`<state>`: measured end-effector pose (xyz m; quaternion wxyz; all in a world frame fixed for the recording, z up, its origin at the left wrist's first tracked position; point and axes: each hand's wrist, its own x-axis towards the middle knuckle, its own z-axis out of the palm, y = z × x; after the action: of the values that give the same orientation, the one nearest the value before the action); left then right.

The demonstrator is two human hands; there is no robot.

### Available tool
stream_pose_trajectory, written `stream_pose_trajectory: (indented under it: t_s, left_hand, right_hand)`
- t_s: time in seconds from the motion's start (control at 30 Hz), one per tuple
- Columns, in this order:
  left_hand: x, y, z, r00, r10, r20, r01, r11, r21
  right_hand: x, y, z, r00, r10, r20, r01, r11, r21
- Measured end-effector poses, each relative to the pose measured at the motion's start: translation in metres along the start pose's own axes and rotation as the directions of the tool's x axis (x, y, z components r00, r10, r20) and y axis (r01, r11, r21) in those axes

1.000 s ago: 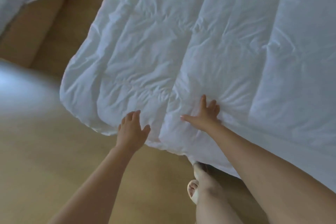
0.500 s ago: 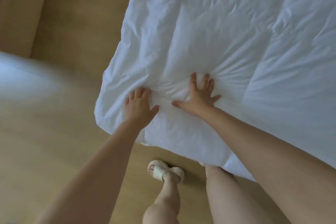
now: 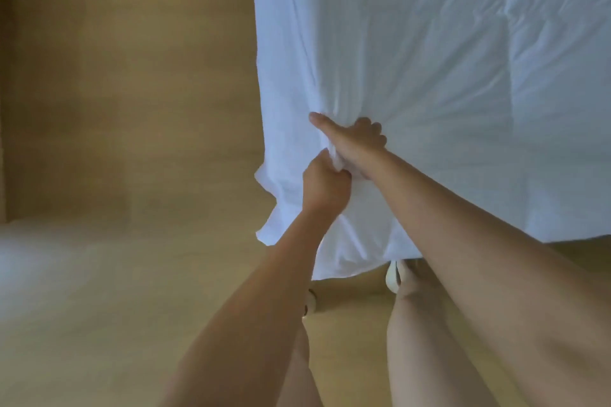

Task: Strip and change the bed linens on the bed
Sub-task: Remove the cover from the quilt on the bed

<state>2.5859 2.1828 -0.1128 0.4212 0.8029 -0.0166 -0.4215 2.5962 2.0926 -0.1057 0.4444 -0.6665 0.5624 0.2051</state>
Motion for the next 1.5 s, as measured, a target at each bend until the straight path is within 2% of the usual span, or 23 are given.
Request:
stream_pose_trajectory:
  t_s: [0.03,0.1,0.13,0.2,0.27,0.33,0.4,0.47,0.53,0.67,0.8,0.87,1.0,1.1,1.27,1.4,1.5]
  left_hand:
    - [-0.02,0.004,-0.014,0.998,0.052,0.047,-0.048,0.995,-0.089]
    - [-0.06,0.004,-0.053,0.987,0.145,0.073,-0.131,0.977,-0.168]
    - [-0.074,0.001,-0.075,0.98,0.191,0.064,-0.177,0.968,-0.179]
    - [-0.086,-0.012,-0.117,0.978,0.21,-0.001,-0.208,0.966,-0.153]
    - [-0.074,-0.026,-0.148,0.981,0.175,-0.086,-0.178,0.984,-0.028]
    - [-0.047,-0.038,-0.155,0.991,0.117,-0.067,-0.106,0.984,0.145]
    - [-0.017,-0.048,-0.144,0.995,0.045,0.091,-0.072,0.942,0.327]
    - [0.014,-0.052,-0.13,0.969,-0.057,0.239,-0.05,0.907,0.419]
    - [0.042,-0.047,-0.125,0.959,-0.113,0.261,0.002,0.92,0.393]
    - [0.099,-0.002,-0.131,0.991,-0.045,0.122,0.018,0.977,0.214]
    - [0.166,0.059,-0.146,0.997,-0.07,0.014,0.067,0.983,0.171]
    - [0.192,0.083,-0.153,0.996,-0.091,0.014,0.087,0.982,0.17]
    - [0.235,0.126,-0.161,0.991,-0.078,0.106,0.059,0.983,0.174]
    - [0.268,0.153,-0.168,0.986,-0.049,0.161,0.026,0.989,0.145]
    - [0.336,0.196,-0.189,0.963,0.028,0.267,-0.079,0.98,0.183]
    - [0.403,0.242,-0.221,0.921,0.095,0.378,-0.222,0.926,0.306]
    - [0.446,0.28,-0.245,0.874,0.164,0.458,-0.376,0.824,0.423]
  right_hand:
    - [-0.018,-0.015,0.0,0.997,-0.012,-0.071,0.008,0.999,-0.049]
    - [-0.052,-0.044,-0.001,0.967,-0.196,-0.166,0.146,0.951,-0.274]
    - [-0.065,-0.057,0.002,0.938,-0.304,-0.167,0.228,0.903,-0.364]
    - [-0.083,-0.071,0.021,0.914,-0.391,-0.109,0.328,0.869,-0.371]
    - [-0.089,-0.076,0.049,0.92,-0.389,-0.053,0.362,0.893,-0.268]
    - [-0.072,-0.073,0.07,0.944,-0.326,-0.043,0.314,0.934,-0.172]
    - [-0.049,-0.065,0.079,0.974,-0.226,-0.012,0.222,0.964,-0.148]
    - [-0.023,-0.054,0.08,0.986,-0.164,0.026,0.166,0.973,-0.16]
    - [-0.001,-0.052,0.075,0.988,-0.139,0.064,0.148,0.973,-0.179]
    - [0.025,-0.072,0.059,0.986,-0.142,0.087,0.156,0.972,-0.177]
    - [0.049,-0.106,0.041,0.983,-0.175,0.064,0.182,0.975,-0.129]
    - [0.062,-0.124,0.03,0.977,-0.202,0.074,0.21,0.968,-0.134]
    - [0.091,-0.164,0.012,0.976,-0.209,0.059,0.215,0.97,-0.117]
    - [0.114,-0.198,0.007,0.987,-0.157,0.029,0.158,0.987,-0.033]
    - [0.158,-0.264,-0.001,0.999,-0.04,-0.035,0.047,0.973,0.225]
    - [0.198,-0.337,-0.017,0.993,0.099,-0.069,-0.048,0.851,0.523]
    - [0.227,-0.39,-0.025,0.988,0.131,-0.085,-0.052,0.791,0.61]
